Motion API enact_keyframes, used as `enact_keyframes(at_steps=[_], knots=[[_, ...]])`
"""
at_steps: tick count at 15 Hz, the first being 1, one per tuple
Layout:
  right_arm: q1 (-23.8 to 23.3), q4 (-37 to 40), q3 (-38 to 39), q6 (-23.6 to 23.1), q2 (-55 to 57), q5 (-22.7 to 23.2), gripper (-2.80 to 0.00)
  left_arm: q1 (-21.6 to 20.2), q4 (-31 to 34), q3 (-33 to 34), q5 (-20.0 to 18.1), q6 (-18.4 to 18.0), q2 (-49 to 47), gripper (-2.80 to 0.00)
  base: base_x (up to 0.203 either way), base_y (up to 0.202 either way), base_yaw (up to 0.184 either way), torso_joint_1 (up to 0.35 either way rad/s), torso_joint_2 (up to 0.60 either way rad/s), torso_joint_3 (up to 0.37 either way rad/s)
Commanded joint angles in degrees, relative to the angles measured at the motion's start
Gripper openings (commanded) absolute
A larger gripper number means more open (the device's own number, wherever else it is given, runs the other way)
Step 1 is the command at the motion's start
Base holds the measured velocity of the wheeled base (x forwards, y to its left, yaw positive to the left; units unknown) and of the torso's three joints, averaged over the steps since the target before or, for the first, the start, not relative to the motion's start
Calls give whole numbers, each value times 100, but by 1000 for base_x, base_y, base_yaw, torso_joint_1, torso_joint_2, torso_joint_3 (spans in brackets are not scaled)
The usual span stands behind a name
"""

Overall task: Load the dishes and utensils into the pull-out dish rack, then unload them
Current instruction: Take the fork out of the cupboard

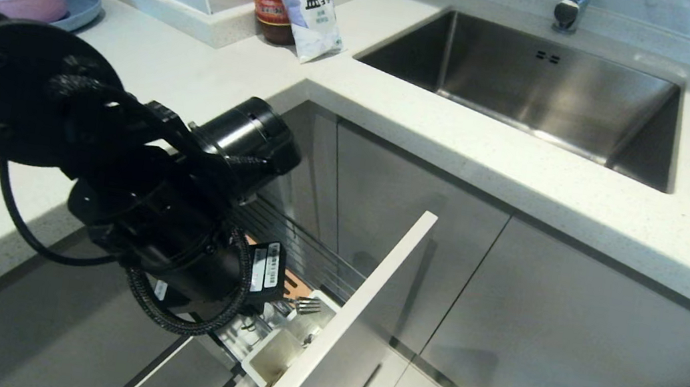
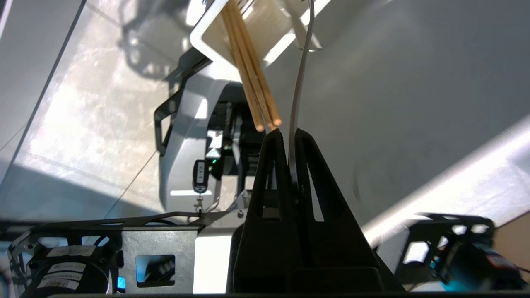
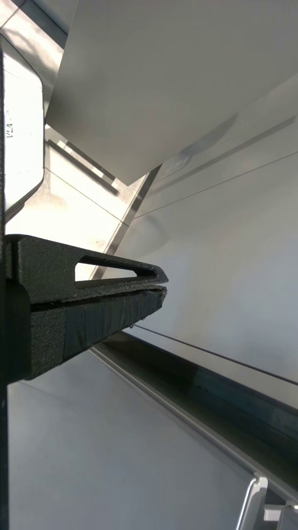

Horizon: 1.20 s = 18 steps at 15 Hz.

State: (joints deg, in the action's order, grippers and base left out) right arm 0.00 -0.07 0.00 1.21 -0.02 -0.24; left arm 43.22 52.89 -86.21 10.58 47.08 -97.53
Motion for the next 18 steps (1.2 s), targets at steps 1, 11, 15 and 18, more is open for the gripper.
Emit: enact_keyframes(at_steps=[1,11,15,18], knots=[[0,-1,9,2,-15,-2,-280,42,43,-101,149,29,469,-280,0,0,0,0,0,0],[0,-1,9,2,-15,-2,-280,266,-141,-492,1109,0,1882,-280,0,0,0,0,0,0],[0,-1,9,2,-15,-2,-280,228,-647,-537,1131,-145,2515,-280,0,0,0,0,0,0],[0,-1,9,2,-15,-2,-280,-103,-1133,-539,1119,-546,2975,-280,0,0,0,0,0,0]])
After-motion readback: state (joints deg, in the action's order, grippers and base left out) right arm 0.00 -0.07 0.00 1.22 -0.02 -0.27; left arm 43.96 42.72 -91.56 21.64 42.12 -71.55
